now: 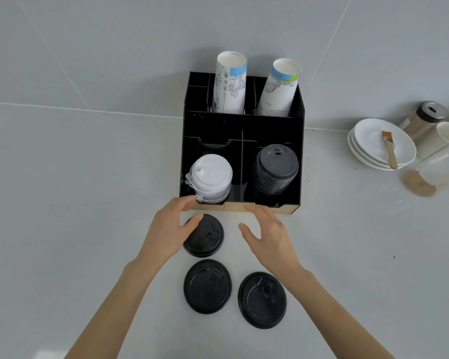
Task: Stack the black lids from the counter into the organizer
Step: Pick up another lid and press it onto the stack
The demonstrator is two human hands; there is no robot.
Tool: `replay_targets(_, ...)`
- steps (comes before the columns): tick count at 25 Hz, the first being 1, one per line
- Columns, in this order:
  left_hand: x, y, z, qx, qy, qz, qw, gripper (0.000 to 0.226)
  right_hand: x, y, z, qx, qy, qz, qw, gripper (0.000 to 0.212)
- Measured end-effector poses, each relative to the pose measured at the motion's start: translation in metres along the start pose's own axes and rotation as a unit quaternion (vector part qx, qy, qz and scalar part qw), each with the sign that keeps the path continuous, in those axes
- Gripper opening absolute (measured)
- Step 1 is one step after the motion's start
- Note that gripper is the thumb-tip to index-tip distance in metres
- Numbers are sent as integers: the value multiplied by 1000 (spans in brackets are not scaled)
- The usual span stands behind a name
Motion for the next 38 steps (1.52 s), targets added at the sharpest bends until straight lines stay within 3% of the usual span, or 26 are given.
replay_targets(5,10,33,-13,-69,39,8,997,43,34,-9,-4,64,67,-8,996,38)
replay_targets(10,25,43,-10,-84,77,37,993,48,51,-11,-6,95,103,-5,990,39)
replay_targets(25,37,43,-14,-130,75,21,988,51,60,-6,-4,111,81,57,989,43)
replay_targets(31,34,27,-19,-96,41,-6,995,45,49,-4,-3,124,38,90,987,40)
replay_targets(38,30,4,-22,5,55,-52,997,49,12,-2,1,124,6,115,986,33)
Point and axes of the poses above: each hand's wrist, its own z-axis towards the middle knuckle, its own x-axis out of the palm, y = z × x, the point moved 2 cm from there along z, towards the middle knuckle, and after that the axes turned 5 degrees about z, right-handed, at the moved point
